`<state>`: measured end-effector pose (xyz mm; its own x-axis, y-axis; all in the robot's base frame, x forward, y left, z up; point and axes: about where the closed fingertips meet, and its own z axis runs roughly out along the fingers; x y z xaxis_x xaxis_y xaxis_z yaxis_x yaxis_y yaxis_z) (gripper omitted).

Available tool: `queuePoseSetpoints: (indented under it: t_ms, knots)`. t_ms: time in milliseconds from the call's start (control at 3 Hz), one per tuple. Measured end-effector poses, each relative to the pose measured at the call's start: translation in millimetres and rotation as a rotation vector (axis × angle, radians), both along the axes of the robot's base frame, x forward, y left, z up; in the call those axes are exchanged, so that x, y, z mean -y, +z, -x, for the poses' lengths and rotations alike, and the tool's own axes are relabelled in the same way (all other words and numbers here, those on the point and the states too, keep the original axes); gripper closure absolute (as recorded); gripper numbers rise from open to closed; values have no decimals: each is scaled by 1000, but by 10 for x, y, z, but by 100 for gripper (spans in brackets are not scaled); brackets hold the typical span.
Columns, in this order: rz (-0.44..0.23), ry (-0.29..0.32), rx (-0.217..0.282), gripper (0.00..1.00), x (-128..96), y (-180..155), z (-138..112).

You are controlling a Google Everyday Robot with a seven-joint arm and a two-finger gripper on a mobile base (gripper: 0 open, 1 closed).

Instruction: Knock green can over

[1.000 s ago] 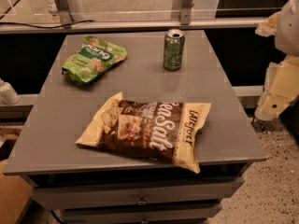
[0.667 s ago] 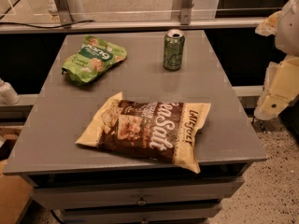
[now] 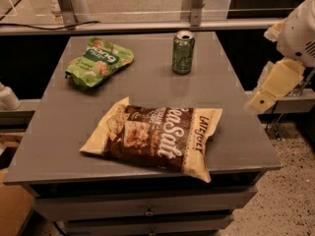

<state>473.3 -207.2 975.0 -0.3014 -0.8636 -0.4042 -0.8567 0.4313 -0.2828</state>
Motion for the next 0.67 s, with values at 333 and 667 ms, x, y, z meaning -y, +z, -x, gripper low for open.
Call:
queuePoseSetpoints:
  t_ms: [333, 667]
  knots:
    - [-127, -69, 26, 0, 30, -57, -310]
    - [-293, -121, 22, 0, 5, -175, -567]
